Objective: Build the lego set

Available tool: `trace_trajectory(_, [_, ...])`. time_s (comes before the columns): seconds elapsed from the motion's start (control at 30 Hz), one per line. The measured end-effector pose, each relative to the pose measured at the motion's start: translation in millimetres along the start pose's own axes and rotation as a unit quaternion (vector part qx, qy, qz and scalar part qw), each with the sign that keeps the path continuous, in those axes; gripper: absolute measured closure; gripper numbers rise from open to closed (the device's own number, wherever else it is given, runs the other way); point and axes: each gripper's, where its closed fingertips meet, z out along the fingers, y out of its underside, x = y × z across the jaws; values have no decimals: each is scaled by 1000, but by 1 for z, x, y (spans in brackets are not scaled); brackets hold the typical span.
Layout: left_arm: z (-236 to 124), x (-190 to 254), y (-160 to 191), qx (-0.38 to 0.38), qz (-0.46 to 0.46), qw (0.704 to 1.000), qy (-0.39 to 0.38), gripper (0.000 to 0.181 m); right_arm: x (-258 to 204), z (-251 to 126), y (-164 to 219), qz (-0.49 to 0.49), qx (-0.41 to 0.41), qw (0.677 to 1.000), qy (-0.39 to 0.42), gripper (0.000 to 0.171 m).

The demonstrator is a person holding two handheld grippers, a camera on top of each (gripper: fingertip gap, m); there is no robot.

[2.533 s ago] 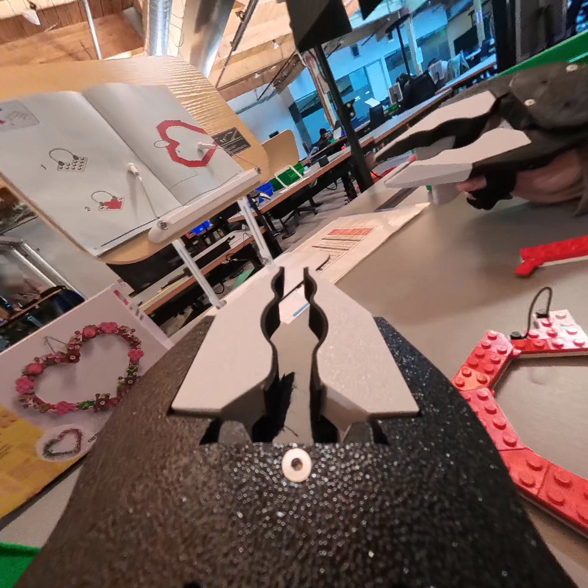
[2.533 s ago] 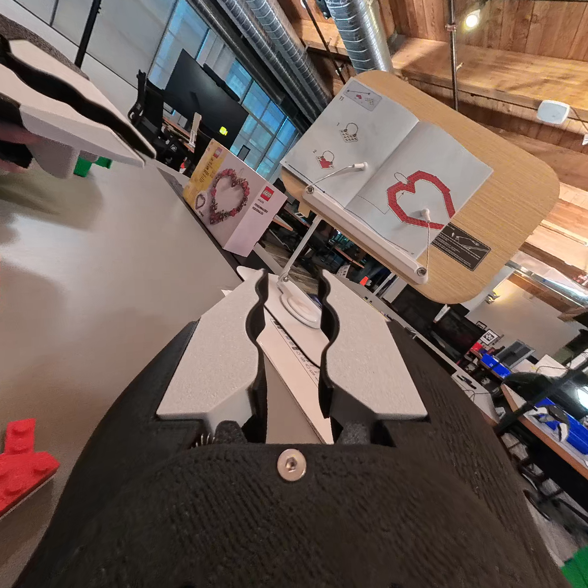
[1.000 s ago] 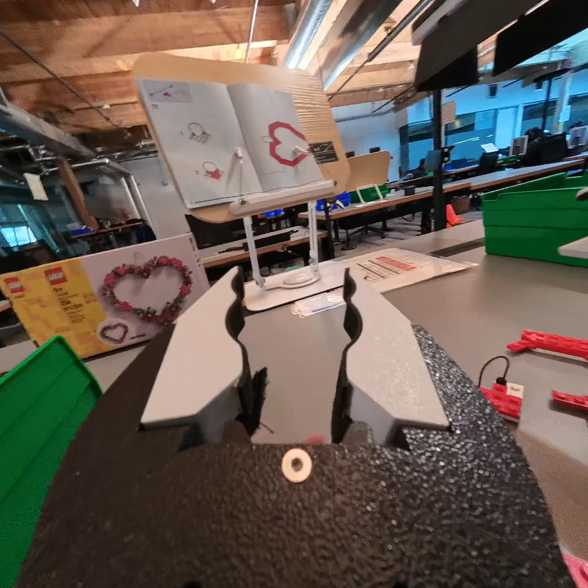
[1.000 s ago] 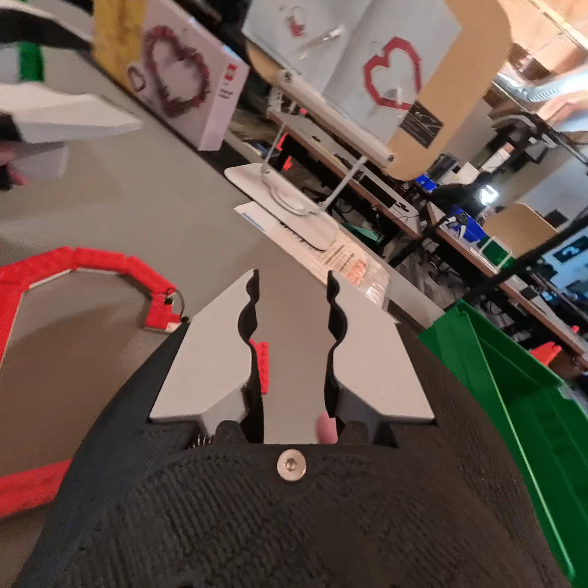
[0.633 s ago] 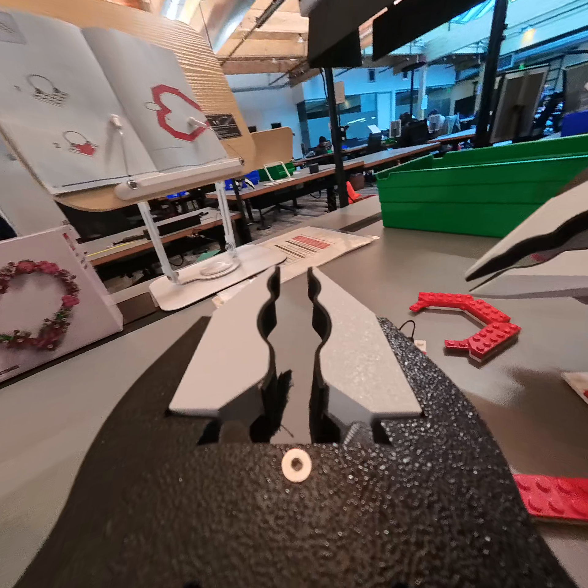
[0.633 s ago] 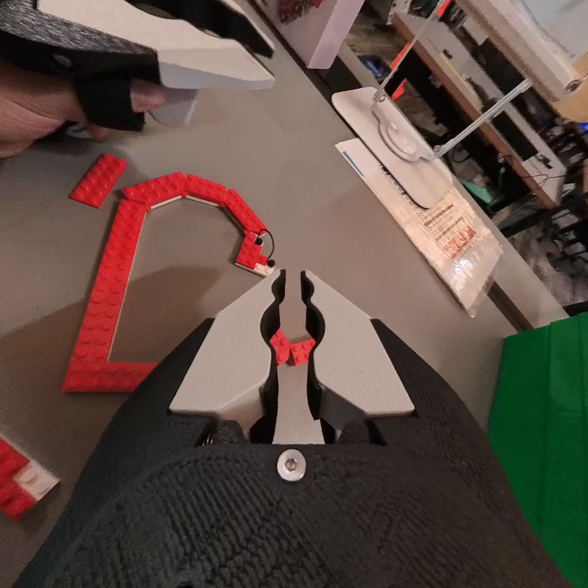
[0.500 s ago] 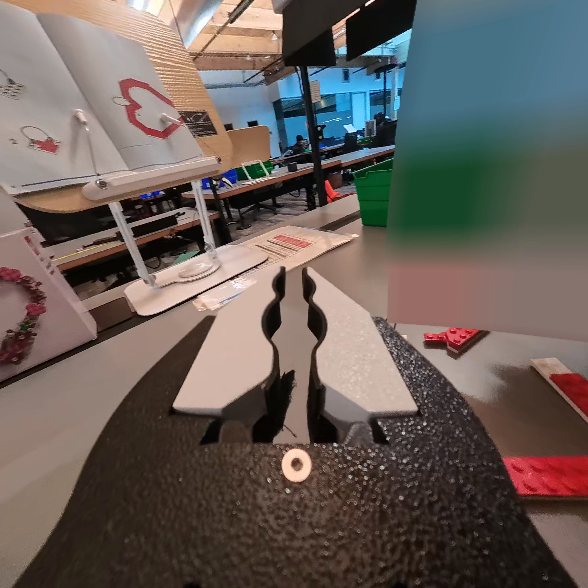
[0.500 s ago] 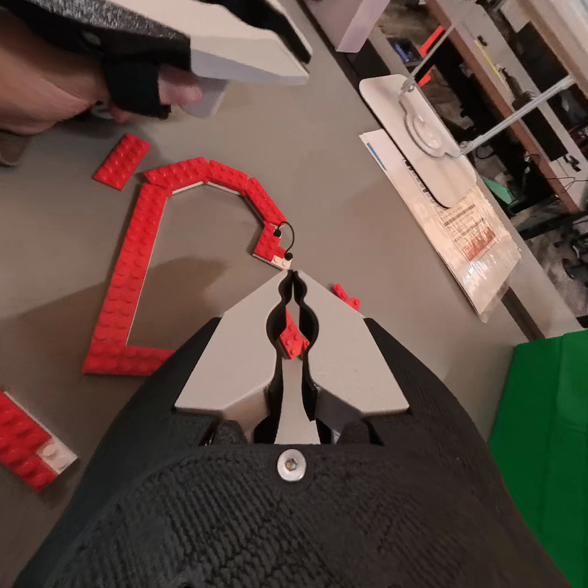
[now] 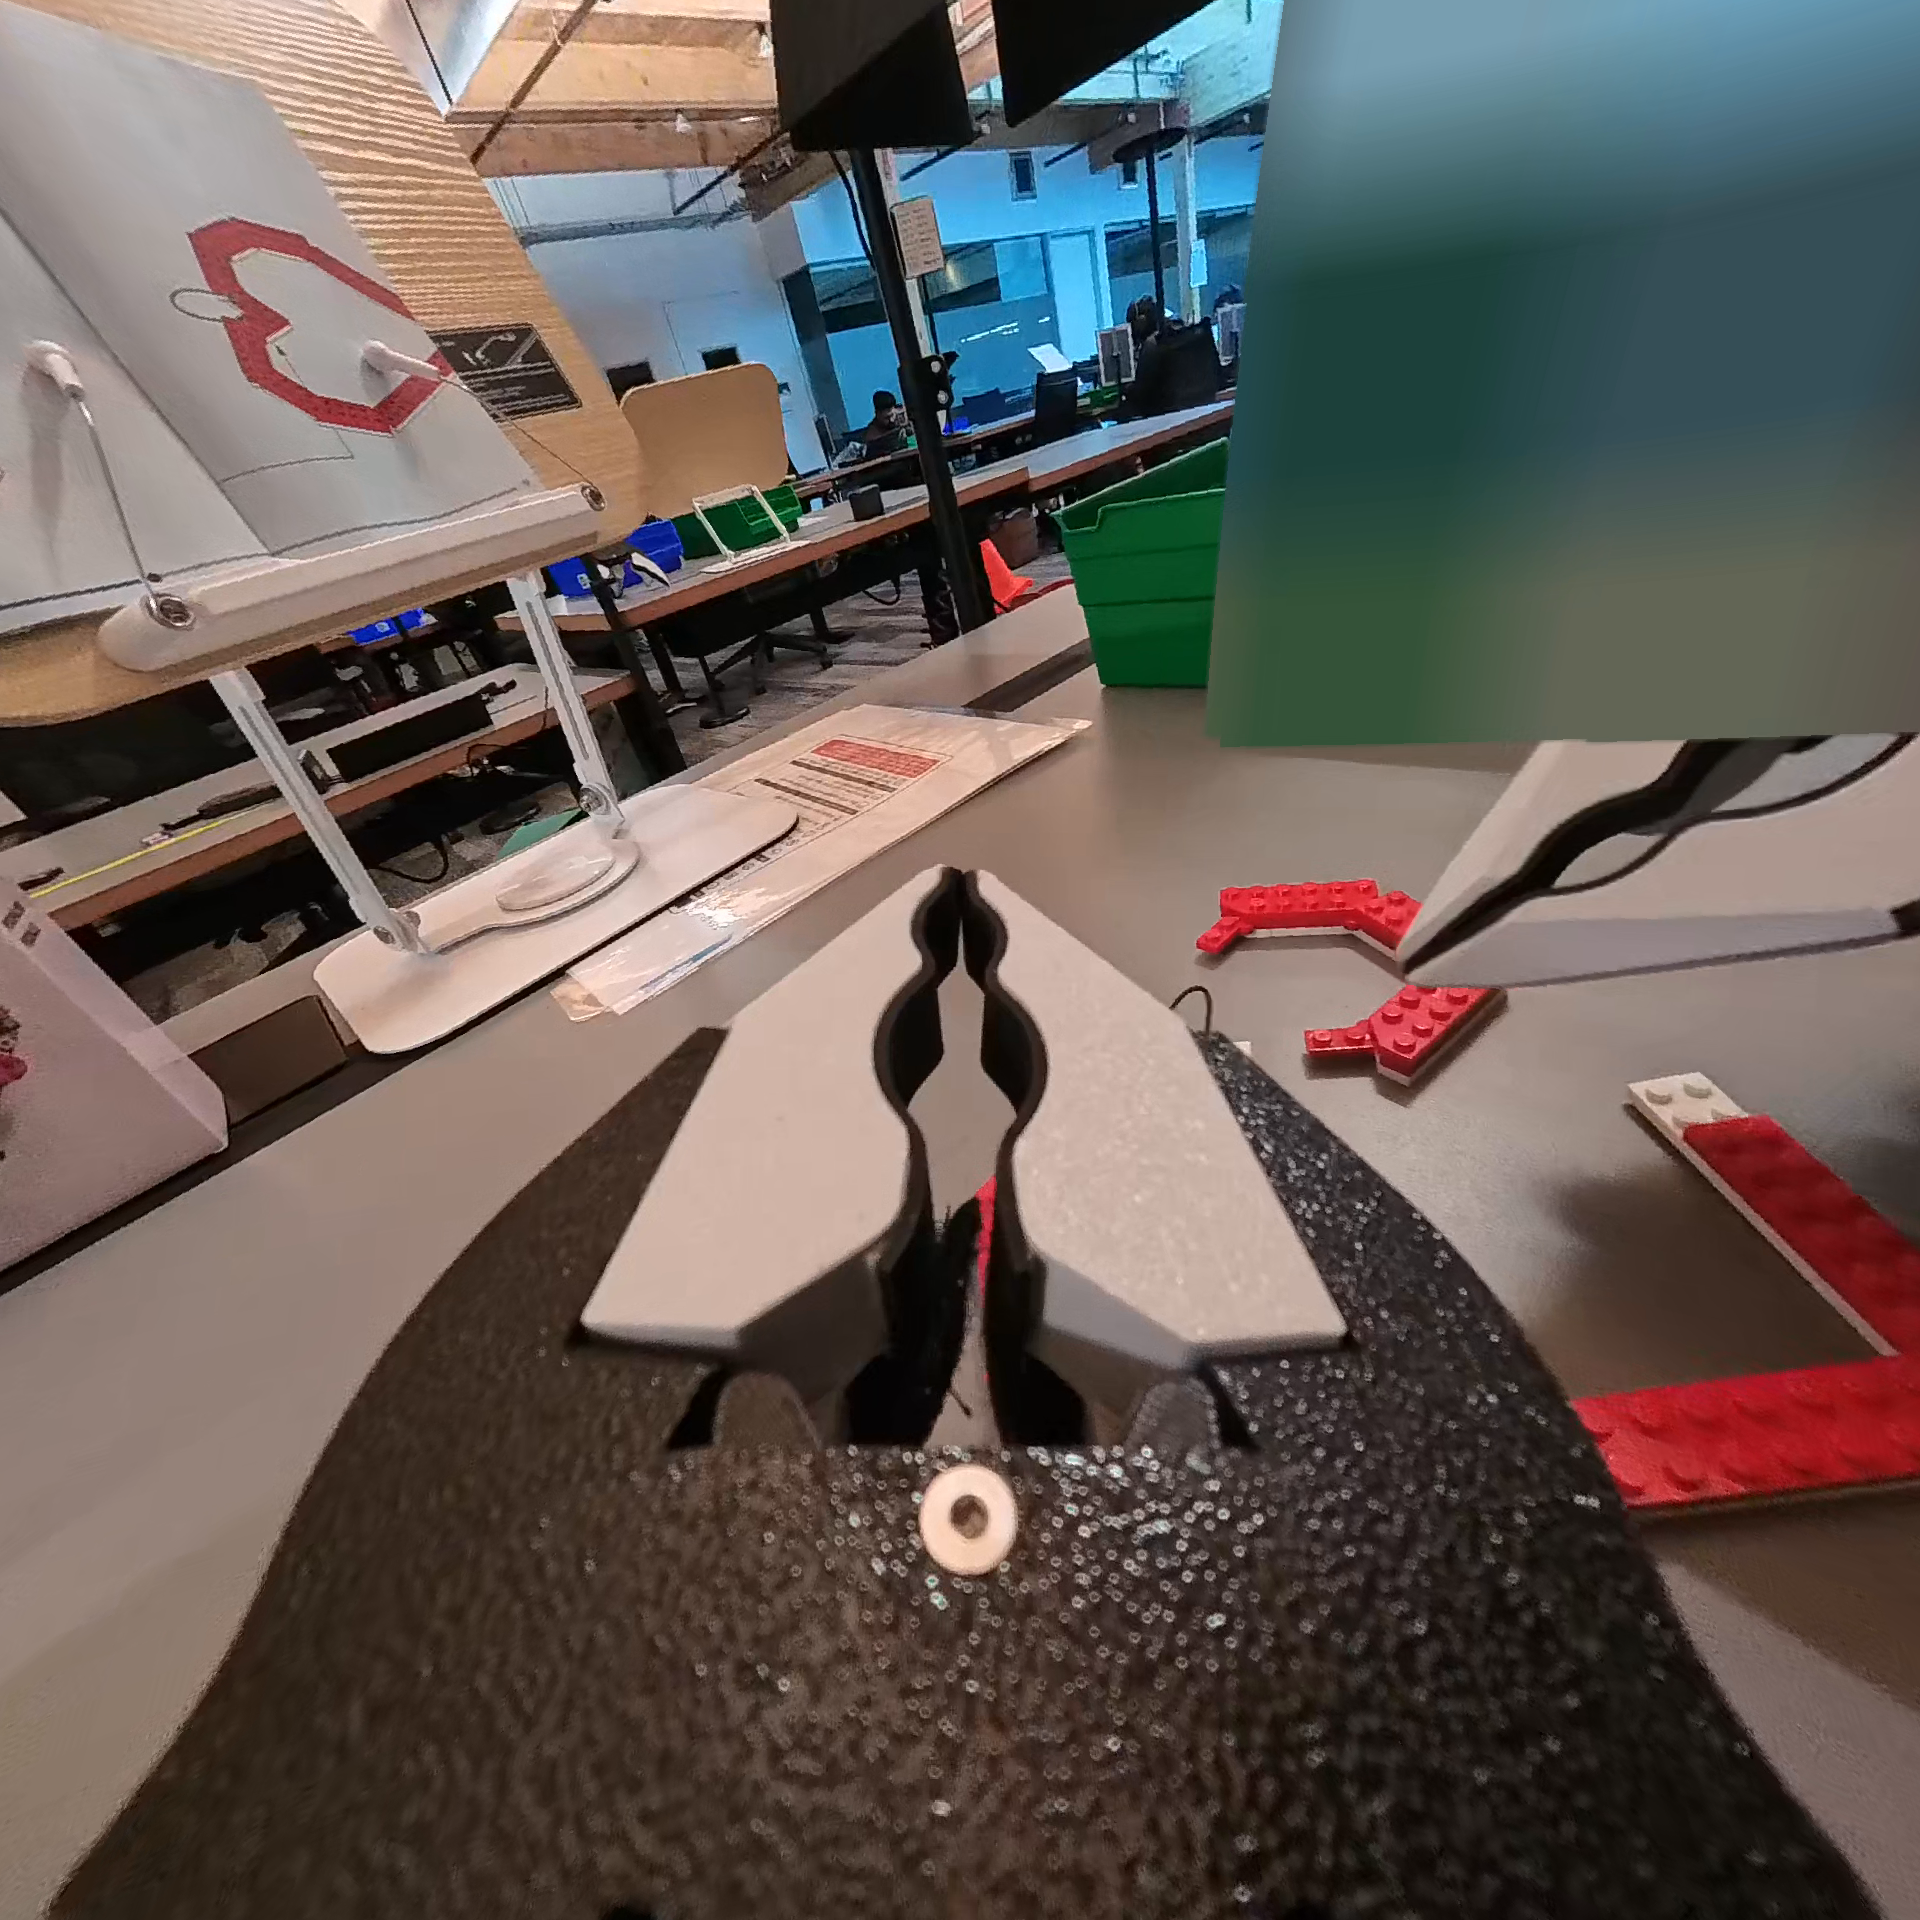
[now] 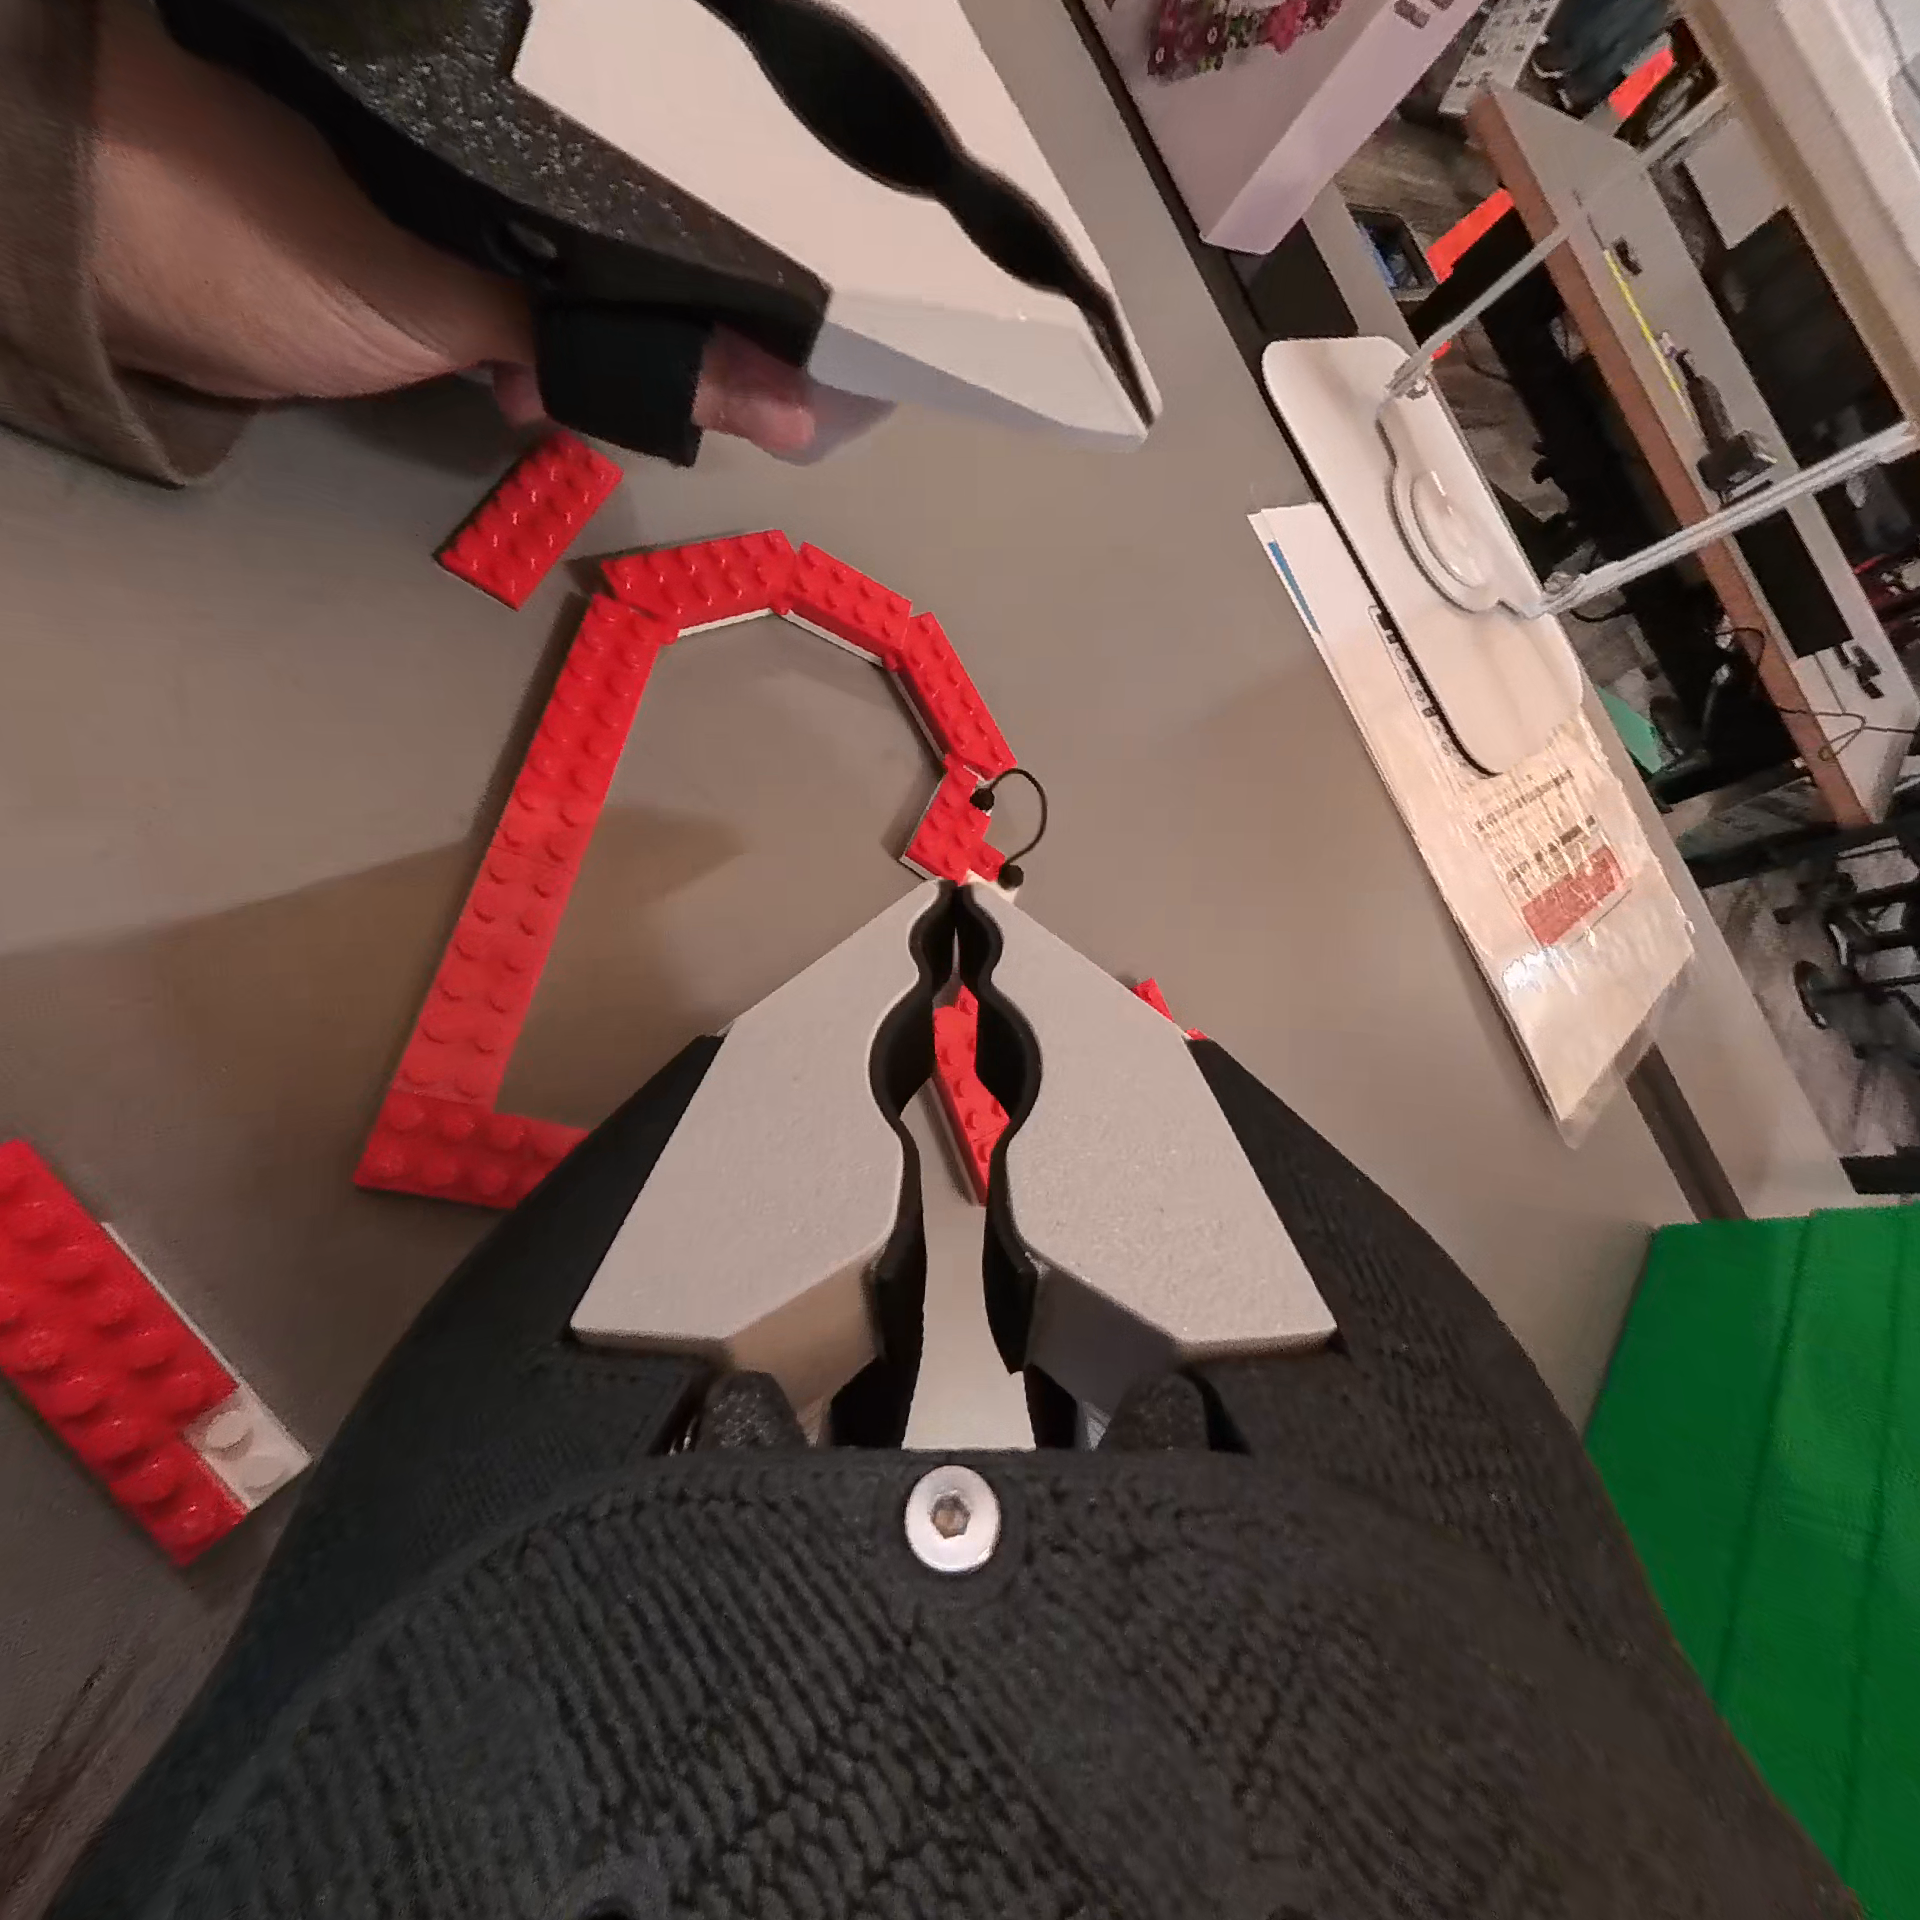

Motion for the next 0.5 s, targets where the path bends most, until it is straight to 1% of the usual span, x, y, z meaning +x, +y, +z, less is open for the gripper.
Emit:
trace_trajectory(0.27, [0,11,0,-1,1,1000,30,181,-12,2,-4,-4,3,1000,-20,171])
trace_trajectory(0.5, [1,14,0,-2,4,999,38,181,-25,3,-11,-2,12,999,-47,171])
